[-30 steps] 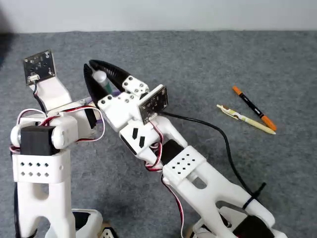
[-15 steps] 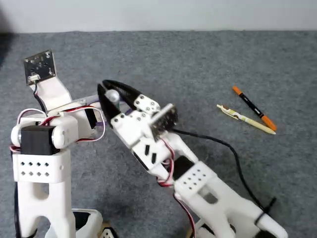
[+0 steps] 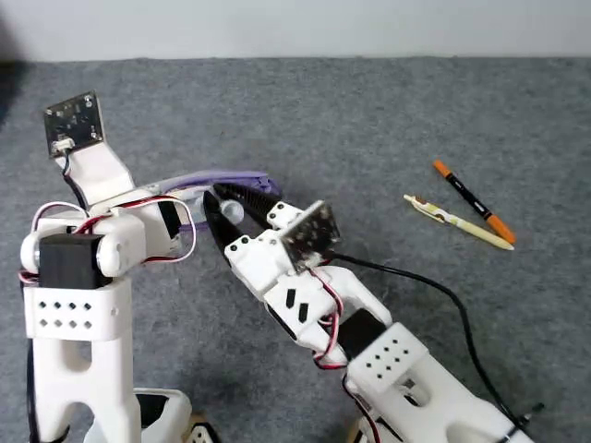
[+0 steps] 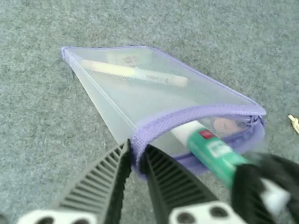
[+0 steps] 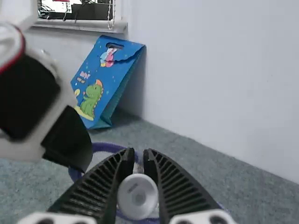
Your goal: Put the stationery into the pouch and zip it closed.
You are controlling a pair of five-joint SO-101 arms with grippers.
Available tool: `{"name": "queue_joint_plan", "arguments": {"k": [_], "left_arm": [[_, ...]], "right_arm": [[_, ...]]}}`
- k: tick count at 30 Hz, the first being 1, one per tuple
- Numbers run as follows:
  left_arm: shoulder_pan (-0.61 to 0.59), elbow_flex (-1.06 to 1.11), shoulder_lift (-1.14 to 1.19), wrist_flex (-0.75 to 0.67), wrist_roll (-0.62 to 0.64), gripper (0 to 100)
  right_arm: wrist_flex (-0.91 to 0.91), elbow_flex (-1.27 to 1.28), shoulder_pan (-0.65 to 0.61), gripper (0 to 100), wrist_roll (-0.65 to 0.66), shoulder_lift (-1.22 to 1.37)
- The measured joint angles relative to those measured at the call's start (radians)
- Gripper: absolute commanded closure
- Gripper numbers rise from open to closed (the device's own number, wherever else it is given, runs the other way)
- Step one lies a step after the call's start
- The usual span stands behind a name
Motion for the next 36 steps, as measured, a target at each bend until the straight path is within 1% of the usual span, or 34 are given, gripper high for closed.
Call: {"name": "queue_joint_plan", "arguments": {"k": [2, 3, 7, 9, 11, 14, 19, 22, 27, 30, 36], "left_arm": [[0.000, 0.000, 0.000, 0.000, 0.000, 99], [0.000, 0.000, 0.000, 0.000, 0.000, 99], [0.000, 0.000, 0.000, 0.000, 0.000, 99], [0.000, 0.000, 0.000, 0.000, 0.000, 99], [0.000, 0.000, 0.000, 0.000, 0.000, 99], [0.000, 0.000, 0.000, 0.000, 0.000, 99], [0.000, 0.000, 0.000, 0.000, 0.000, 99], [0.000, 0.000, 0.000, 0.000, 0.000, 99], [0.000, 0.000, 0.000, 0.000, 0.000, 99], [0.000, 0.000, 0.000, 0.000, 0.000, 99], [0.000, 0.000, 0.000, 0.000, 0.000, 99]], "right_arm": [[0.000, -0.003, 0.000, 97.5, 0.000, 0.038], [0.000, -0.012, 0.000, 95.2, 0.000, 0.061], [0.015, -0.094, -0.002, 79.8, 0.000, 0.137], [0.069, -0.143, -0.005, 76.3, 0.000, 0.149], [0.138, -0.195, -0.003, 77.2, -0.002, 0.149], [0.256, -0.284, 0.000, 79.8, -0.058, 0.149], [0.476, -0.411, 0.051, 84.2, -0.114, 0.120], [0.617, -0.459, 0.120, 86.8, -0.117, 0.081], [0.839, -0.479, 0.270, 90.7, -0.117, 0.023], [0.962, -0.479, 0.361, 91.3, -0.110, -0.008], [1.178, -0.479, 0.506, 91.2, 0.017, -0.014]]}}
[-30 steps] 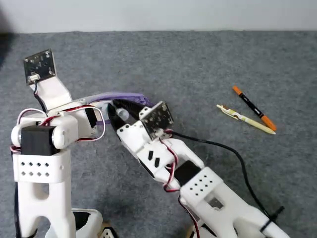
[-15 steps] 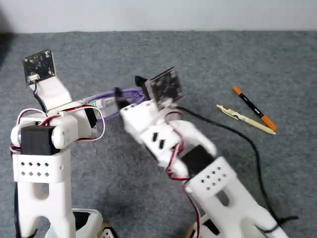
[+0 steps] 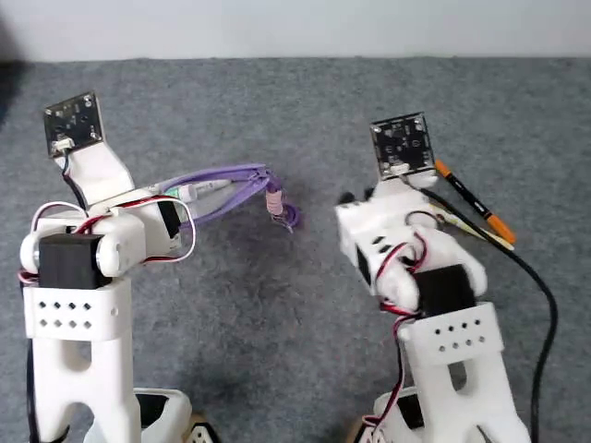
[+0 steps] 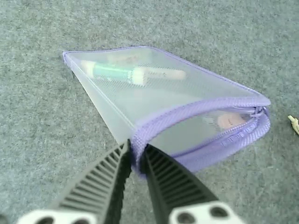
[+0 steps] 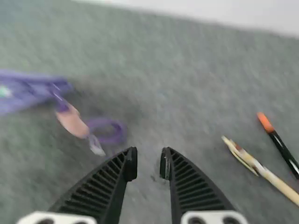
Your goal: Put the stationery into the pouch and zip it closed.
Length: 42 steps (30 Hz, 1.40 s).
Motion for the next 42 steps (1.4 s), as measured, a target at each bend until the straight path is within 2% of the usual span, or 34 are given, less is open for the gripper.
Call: {"name": "queue_joint_plan", "arguments": {"k": [6, 16, 24, 31, 37, 42], "left_arm": [[0.000, 0.000, 0.000, -0.002, 0.000, 99], [0.000, 0.028, 0.000, -0.002, 0.000, 99], [0.000, 0.041, -0.002, -0.002, 0.000, 99], [0.000, 0.041, -0.002, -0.002, 0.000, 99], [0.000, 0.041, -0.002, -0.002, 0.000, 99], [0.000, 0.041, -0.002, -0.002, 0.000, 99]], "right_arm": [[0.135, -0.002, 0.112, 90.9, 0.121, 0.061], [0.195, -0.003, 0.155, 90.8, 0.304, 0.278], [0.195, -0.003, 0.155, 90.5, 0.367, 0.327], [0.195, -0.006, 0.157, 71.8, 0.402, 0.327], [0.195, -0.006, 0.157, 77.2, 0.422, 0.327], [0.195, -0.006, 0.186, 77.5, 0.453, 0.327]]}}
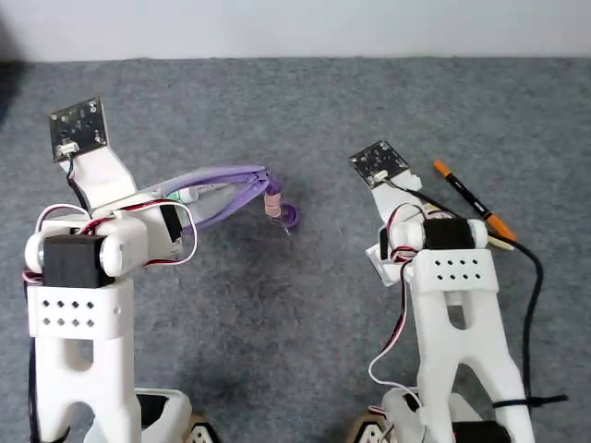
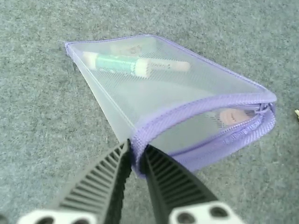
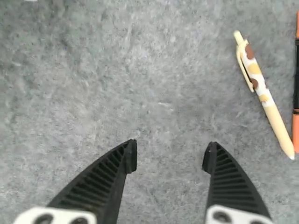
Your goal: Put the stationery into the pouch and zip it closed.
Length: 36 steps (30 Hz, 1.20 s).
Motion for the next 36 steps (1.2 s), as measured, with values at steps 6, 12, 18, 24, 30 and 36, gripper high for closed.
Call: {"name": "queue_joint_plan", "arguments": {"k": [6, 12, 18, 24, 30, 36], "left_arm": [[0.000, 0.000, 0.000, 0.000, 0.000, 99], [0.000, 0.000, 0.000, 0.000, 0.000, 99], [0.000, 0.000, 0.000, 0.000, 0.000, 99], [0.000, 0.000, 0.000, 0.000, 0.000, 99], [0.000, 0.000, 0.000, 0.000, 0.000, 99], [0.000, 0.000, 0.000, 0.000, 0.000, 99]], "right_arm": [[0.000, -0.087, 0.046, 77.8, 0.003, 0.123], [0.089, -0.315, 0.118, 77.8, 0.003, 0.328], [0.132, -0.537, 0.186, 77.6, 0.005, 0.531], [0.132, -0.775, 0.201, 77.6, 0.006, 0.779], [0.170, -1.062, 0.227, 77.8, 0.006, 1.054], [0.305, -1.286, 0.221, 77.6, 0.006, 1.227]]}}
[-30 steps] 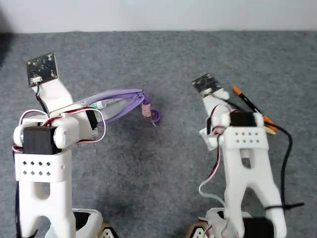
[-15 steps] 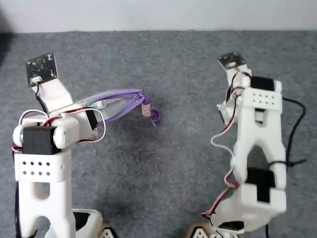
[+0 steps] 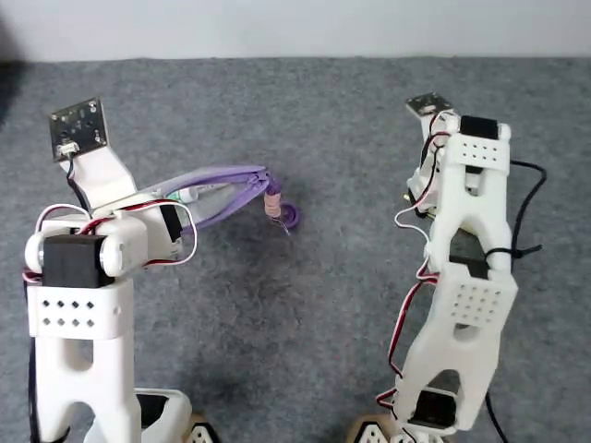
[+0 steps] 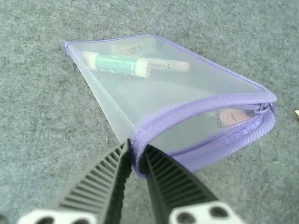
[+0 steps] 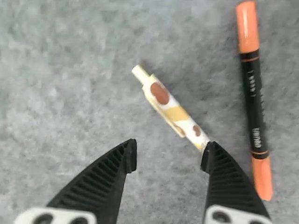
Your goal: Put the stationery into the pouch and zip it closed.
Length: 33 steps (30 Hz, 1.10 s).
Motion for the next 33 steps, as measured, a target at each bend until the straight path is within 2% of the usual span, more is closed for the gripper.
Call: {"name": "queue_joint_plan", "arguments": {"k": [13, 19, 21, 33], "left_arm": [[0.000, 0.000, 0.000, 0.000, 0.000, 99], [0.000, 0.000, 0.000, 0.000, 0.000, 99], [0.000, 0.000, 0.000, 0.000, 0.000, 99], [0.000, 0.000, 0.000, 0.000, 0.000, 99]], "right_arm": [[-0.002, -0.244, 0.002, 78.7, 0.048, 0.270], [-0.005, -0.330, 0.003, 99.8, 0.048, 0.327], [-0.008, -0.353, 0.003, 96.6, 0.049, 0.333], [0.193, -0.586, -0.009, 99.1, 0.049, 0.347]]}}
